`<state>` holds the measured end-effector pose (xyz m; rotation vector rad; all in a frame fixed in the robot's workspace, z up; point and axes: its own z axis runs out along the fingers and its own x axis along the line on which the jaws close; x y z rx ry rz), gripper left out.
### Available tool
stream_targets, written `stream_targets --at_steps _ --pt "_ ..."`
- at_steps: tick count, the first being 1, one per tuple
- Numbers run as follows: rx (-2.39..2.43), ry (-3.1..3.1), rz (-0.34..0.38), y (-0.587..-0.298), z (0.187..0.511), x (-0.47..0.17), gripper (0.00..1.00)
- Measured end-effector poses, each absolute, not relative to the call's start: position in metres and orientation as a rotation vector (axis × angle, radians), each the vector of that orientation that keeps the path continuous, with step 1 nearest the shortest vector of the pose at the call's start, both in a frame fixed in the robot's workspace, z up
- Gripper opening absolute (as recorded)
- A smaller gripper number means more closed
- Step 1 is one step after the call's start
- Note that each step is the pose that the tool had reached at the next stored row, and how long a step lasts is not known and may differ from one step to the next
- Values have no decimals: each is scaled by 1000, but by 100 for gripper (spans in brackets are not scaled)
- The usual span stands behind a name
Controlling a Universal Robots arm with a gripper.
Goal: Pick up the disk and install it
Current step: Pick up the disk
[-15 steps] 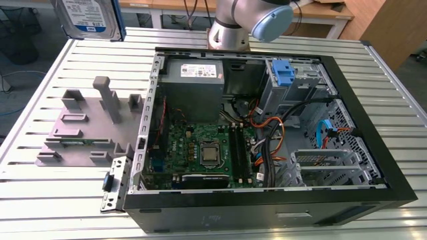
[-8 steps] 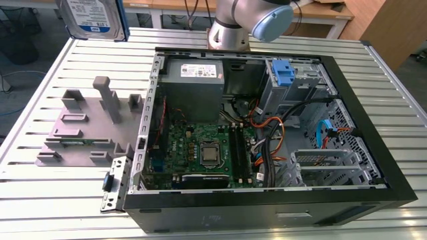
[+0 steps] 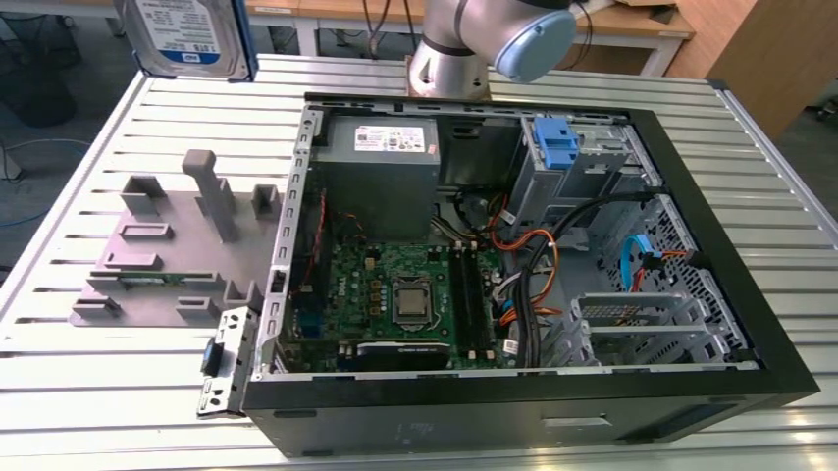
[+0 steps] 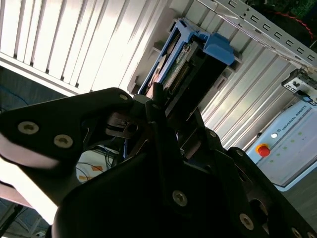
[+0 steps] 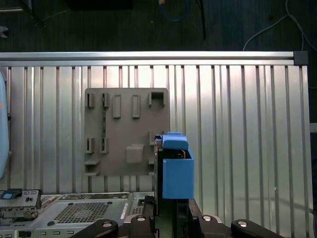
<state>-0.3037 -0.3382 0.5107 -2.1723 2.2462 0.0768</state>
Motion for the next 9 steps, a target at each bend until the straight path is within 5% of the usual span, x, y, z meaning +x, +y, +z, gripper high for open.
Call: stream_targets --at_steps 9 --pt "-2172 2246 77 -338 511 -282 35"
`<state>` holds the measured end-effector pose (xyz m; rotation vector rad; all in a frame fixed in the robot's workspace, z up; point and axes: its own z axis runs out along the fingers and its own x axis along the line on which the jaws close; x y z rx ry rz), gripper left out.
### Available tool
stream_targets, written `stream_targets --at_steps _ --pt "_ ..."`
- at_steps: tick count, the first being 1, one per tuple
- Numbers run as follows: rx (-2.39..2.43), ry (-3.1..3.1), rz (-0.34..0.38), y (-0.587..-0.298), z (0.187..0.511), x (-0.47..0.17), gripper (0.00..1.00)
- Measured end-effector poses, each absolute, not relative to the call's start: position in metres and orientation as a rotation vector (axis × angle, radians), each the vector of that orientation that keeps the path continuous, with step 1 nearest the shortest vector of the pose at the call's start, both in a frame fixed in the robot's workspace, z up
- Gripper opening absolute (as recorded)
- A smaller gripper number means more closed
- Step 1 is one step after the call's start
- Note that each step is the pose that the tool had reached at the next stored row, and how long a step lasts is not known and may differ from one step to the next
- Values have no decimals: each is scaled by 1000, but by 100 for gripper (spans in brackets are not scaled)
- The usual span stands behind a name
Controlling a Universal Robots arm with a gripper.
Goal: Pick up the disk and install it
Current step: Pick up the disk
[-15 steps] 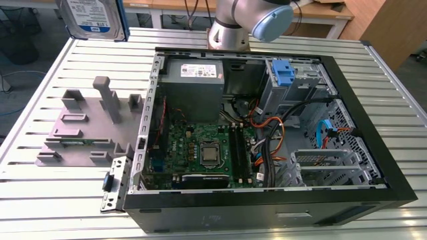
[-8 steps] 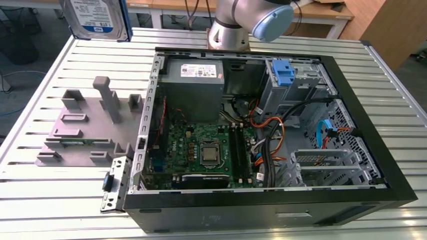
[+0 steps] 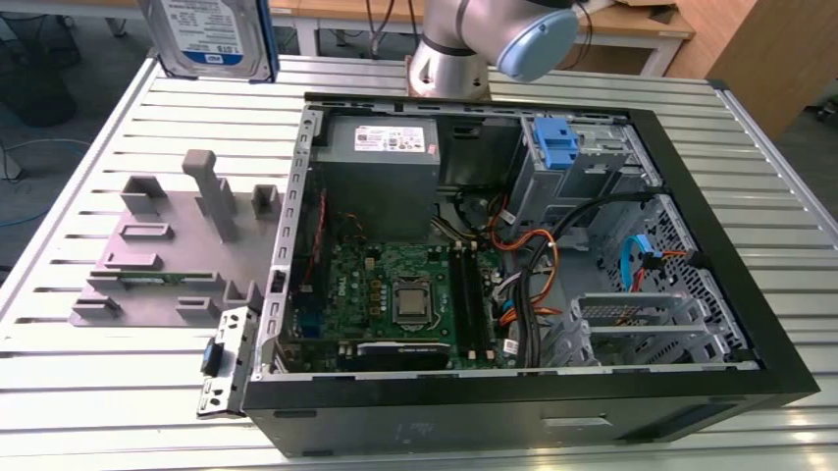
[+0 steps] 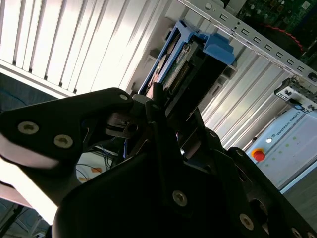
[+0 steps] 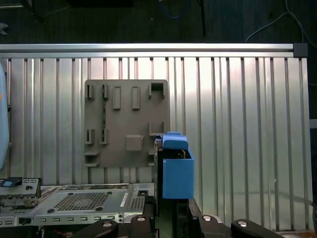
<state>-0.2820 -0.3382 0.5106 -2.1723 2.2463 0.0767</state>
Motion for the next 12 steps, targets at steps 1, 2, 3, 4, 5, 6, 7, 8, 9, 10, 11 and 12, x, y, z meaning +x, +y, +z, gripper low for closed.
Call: stream_targets --at_steps 1,2,3,4,5,6,7,8,9,10,11,12 --pt "-2172 2246 77 -338 511 -280 35" --pt "-2172 2246 77 -338 511 -277 35" --pt "-2172 2246 77 -338 511 -274 35" --pt "-2172 2246 77 -338 511 -272 35" --pt "-2172 2246 77 -338 511 -270 35" --pt "-2172 2246 77 -338 511 -268 35" --pt "-2172 2246 77 -338 511 -267 35" --pt "-2172 2246 77 -338 511 -265 35" --pt "-2172 2246 77 -338 511 -264 35" --pt "-2172 2246 77 -338 511 -263 35" --pt "-2172 2246 77 -338 511 -262 35" --pt "-2172 2246 77 -338 511 -262 35"
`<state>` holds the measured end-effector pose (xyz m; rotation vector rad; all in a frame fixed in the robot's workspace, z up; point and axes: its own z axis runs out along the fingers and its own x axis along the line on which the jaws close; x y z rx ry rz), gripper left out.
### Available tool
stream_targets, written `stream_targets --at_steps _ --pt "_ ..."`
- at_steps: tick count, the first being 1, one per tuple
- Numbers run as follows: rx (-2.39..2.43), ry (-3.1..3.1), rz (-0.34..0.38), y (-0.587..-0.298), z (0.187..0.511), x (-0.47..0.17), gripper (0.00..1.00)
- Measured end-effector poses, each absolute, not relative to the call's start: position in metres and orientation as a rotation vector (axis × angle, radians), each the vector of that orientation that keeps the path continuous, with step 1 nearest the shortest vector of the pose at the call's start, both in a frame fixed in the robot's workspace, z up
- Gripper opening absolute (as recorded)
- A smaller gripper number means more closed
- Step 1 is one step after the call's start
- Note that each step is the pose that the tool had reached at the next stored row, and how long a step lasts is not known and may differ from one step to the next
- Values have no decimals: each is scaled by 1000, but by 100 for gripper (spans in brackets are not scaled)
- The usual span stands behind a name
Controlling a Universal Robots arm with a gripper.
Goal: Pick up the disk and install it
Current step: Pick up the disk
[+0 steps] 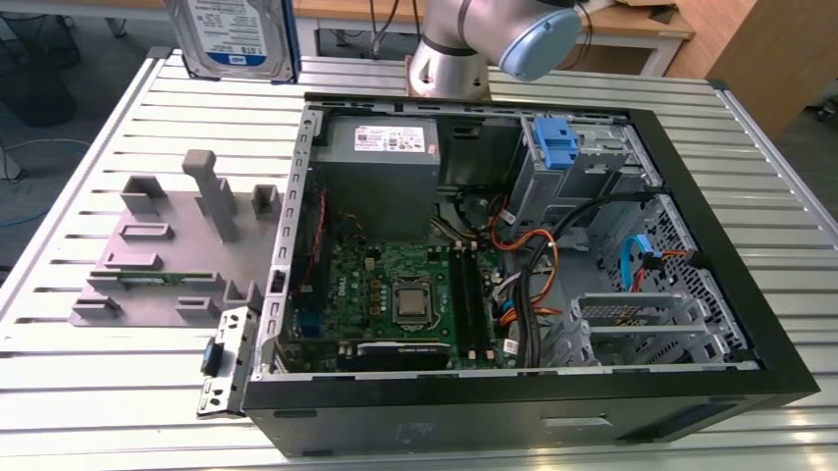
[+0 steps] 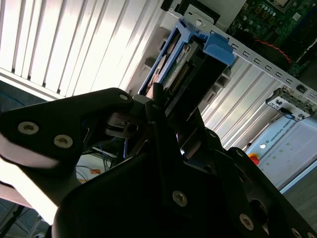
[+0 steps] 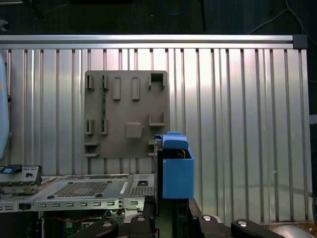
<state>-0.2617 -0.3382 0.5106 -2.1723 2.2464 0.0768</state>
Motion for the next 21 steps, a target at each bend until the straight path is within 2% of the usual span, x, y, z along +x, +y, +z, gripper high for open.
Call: stream_targets --at_steps 21 --pt "-2172 2246 77 -338 510 -252 35"
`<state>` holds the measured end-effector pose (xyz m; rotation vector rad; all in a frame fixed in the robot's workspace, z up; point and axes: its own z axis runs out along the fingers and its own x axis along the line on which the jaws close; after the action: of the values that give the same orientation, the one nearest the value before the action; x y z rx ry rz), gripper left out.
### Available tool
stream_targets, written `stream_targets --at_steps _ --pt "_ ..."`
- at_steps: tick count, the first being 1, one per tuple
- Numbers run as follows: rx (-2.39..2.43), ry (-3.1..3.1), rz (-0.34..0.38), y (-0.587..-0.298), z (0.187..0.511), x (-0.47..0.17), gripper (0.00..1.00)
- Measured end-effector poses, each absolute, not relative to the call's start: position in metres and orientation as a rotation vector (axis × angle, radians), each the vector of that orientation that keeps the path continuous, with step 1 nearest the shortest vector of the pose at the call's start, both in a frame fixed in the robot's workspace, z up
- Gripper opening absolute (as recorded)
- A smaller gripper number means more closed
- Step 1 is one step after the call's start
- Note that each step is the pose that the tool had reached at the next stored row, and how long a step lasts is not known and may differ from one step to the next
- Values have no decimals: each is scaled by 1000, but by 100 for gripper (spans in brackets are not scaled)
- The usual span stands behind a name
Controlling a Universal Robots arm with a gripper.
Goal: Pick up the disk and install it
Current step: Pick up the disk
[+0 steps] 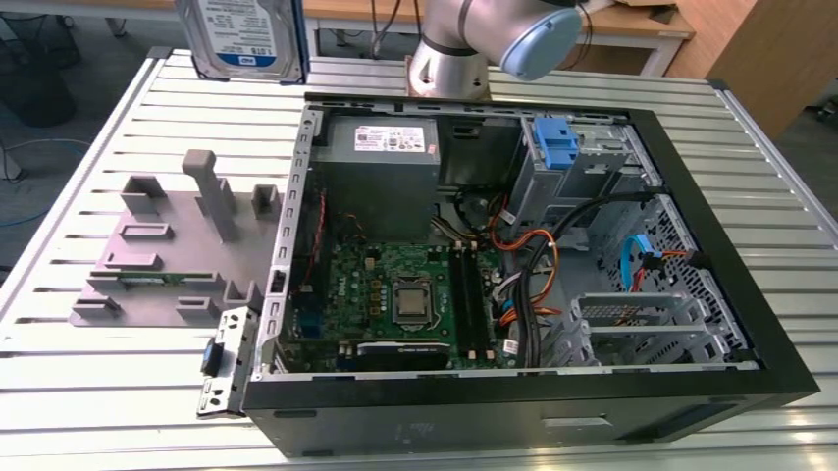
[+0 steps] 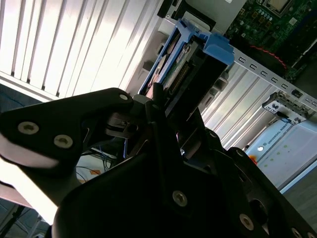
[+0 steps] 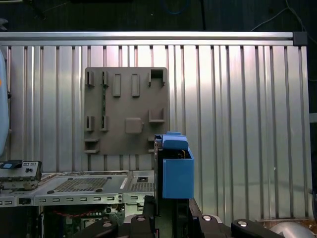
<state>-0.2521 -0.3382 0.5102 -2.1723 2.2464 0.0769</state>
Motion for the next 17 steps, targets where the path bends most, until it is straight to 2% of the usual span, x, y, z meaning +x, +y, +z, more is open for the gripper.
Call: stream_targets --at_steps 17 --pt "-2172 2246 77 -338 510 -240 35"
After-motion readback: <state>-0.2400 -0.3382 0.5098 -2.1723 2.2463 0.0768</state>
